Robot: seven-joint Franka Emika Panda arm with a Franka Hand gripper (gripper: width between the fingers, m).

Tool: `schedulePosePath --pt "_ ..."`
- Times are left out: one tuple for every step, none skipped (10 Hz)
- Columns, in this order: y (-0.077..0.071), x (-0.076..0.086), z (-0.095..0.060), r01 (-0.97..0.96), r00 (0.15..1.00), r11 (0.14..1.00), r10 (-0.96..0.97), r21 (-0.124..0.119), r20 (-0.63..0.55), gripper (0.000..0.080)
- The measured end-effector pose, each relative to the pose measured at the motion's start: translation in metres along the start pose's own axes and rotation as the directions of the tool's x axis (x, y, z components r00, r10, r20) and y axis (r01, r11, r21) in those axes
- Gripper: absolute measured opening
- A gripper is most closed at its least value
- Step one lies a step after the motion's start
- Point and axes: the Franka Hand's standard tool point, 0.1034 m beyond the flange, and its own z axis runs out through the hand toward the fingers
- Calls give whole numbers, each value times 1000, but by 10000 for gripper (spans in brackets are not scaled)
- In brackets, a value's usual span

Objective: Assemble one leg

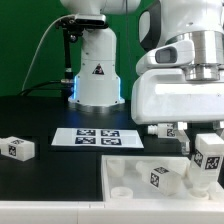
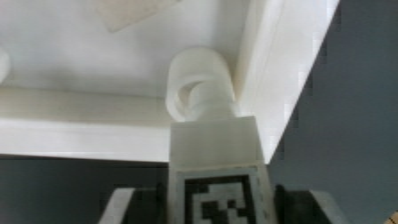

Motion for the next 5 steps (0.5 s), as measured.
schedulePosePath --pt "0 -4 4 1 1000 1000 -1 -1 6 284" --pt "0 -6 6 1 1000 1000 -1 -2 10 284" --pt "1 -7 8 1 1000 1000 -1 -3 8 284" --pt "1 -6 9 1 1000 1000 -1 -3 -7 284" --pt "2 -5 9 2 1000 1000 -3 -4 -27 284"
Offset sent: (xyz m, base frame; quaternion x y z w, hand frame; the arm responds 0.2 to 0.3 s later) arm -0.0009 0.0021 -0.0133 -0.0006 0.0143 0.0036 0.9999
